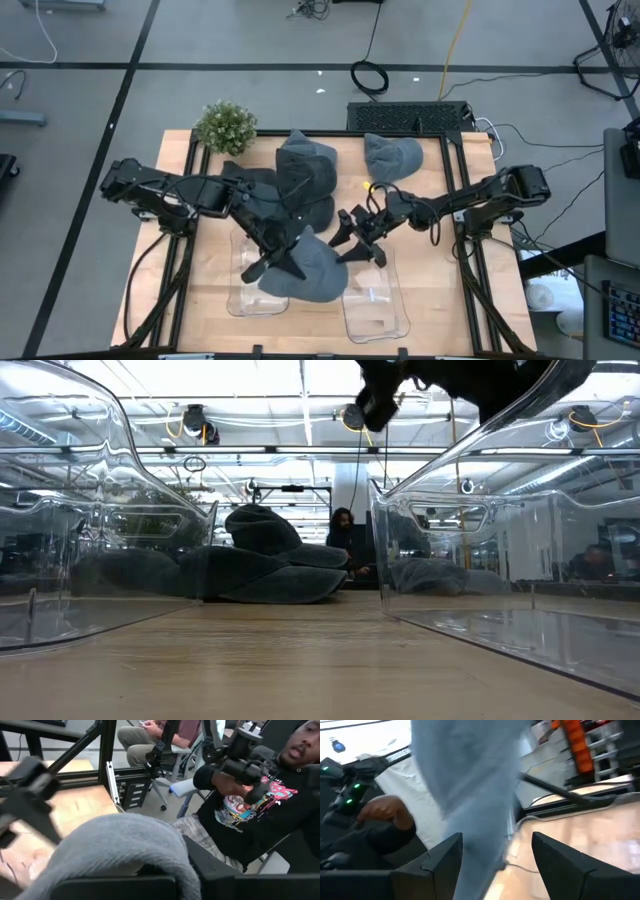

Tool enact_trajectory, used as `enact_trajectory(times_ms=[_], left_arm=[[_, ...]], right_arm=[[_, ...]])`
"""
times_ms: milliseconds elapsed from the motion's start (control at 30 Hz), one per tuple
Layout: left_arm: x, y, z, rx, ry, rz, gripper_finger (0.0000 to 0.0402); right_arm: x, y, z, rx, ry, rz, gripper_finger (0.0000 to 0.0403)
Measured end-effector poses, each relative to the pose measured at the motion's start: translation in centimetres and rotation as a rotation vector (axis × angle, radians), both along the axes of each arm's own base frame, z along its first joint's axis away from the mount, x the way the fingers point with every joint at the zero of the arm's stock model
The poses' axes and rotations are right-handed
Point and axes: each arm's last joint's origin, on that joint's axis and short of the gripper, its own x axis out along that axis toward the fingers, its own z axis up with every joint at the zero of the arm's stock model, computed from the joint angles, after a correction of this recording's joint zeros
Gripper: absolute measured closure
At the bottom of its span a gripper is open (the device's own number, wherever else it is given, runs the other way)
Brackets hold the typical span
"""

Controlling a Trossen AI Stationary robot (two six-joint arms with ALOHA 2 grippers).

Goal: Pick & Place hat
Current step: Put the bottom right gray cap into the left transparent bin

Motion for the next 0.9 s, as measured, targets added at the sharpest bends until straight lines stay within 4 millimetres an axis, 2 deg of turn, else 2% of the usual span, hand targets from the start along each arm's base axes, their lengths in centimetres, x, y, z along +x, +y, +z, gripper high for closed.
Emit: enact_trajectory(times_ms=[133,333,433,567,600,733,900], left_arm=[[0.0,0.2,0.0,0.0,0.002,0.003,0.0399],[0.0,0.1,-0.1,-0.001,0.012,0.003,0.0399],[0.0,0.1,-0.1,0.0,0.011,0.002,0.0399],[0.0,0.2,-0.1,0.01,0.009,0.026,0.0395],[0.1,0.2,-0.1,0.018,0.006,0.044,0.0391],[0.3,0.5,-0.1,0.049,0.001,0.144,0.0363],[0.2,1.3,0.1,0.048,0.017,0.266,0.0294]], right_arm=[[1.2,1.1,0.8,-0.022,-0.02,0.031,0.0177],[1.4,1.0,1.0,-0.035,-0.022,0.058,0.02],[1.3,1.3,1.0,-0.046,-0.034,0.11,0.0247],[1.1,2.0,1.0,-0.108,-0.082,0.174,0.0367],[1.0,2.2,0.9,-0.127,-0.091,0.178,0.0384],[0.9,2.8,0.9,-0.159,-0.114,0.167,0.0398],[1.0,2.9,0.7,-0.15,-0.086,0.147,0.04]])
